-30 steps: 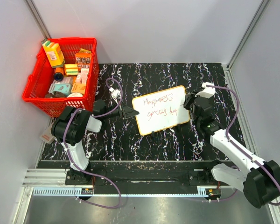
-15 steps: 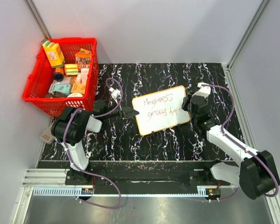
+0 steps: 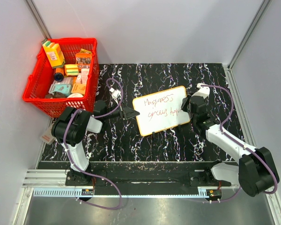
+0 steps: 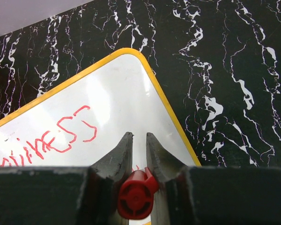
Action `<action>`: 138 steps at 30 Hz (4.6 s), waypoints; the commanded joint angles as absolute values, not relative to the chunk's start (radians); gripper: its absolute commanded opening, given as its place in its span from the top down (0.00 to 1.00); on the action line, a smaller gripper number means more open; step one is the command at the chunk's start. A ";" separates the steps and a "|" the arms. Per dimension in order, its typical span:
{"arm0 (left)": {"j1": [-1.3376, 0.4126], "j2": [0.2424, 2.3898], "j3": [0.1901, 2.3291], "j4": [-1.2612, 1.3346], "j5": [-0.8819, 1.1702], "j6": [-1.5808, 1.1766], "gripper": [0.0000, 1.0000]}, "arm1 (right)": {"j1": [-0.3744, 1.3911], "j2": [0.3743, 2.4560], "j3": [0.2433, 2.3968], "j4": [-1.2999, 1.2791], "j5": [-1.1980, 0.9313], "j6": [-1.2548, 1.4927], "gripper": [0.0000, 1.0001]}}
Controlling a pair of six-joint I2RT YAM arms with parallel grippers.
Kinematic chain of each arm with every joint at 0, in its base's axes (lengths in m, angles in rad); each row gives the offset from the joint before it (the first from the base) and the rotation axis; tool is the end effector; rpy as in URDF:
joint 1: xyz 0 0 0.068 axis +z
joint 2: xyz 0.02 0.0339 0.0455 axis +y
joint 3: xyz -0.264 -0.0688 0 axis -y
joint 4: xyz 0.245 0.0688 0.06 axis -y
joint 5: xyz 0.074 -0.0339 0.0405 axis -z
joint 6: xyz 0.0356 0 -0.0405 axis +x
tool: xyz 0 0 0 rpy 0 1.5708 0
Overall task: Write a sentence on the whiteboard
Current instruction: Write a sentence on the whiteboard, then put down the whiteboard marker without the cap at the center of the board.
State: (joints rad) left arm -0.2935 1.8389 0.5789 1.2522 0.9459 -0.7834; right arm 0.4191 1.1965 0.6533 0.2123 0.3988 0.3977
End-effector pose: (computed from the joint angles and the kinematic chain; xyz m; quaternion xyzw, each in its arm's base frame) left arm 0.2949 -0.1193 0.1524 0.1580 0.6909 -0.5991 0.3725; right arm 0.2479 0.0953 0.2492 0.1065 0.7990 0.0782 0.5867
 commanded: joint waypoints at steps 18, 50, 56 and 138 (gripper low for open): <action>-0.302 1.796 0.575 1.370 0.965 -0.741 1.00 | 0.411 1.197 0.699 0.271 0.469 0.373 1.00; -0.302 1.796 0.575 1.370 0.966 -0.741 1.00 | 0.411 1.203 0.643 0.201 0.420 0.428 1.00; -0.302 1.795 0.574 1.370 0.965 -0.739 1.00 | 0.410 1.169 0.640 0.198 0.477 0.416 1.00; -0.321 0.770 0.531 0.112 0.112 -0.532 0.01 | 0.391 0.542 0.281 -0.353 0.023 1.005 0.15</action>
State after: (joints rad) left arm -0.3199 0.8009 0.4877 0.1986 0.1589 -0.5243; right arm 0.3935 0.5583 0.2653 -0.3725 0.0250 0.9844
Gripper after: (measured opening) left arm 0.987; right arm 0.731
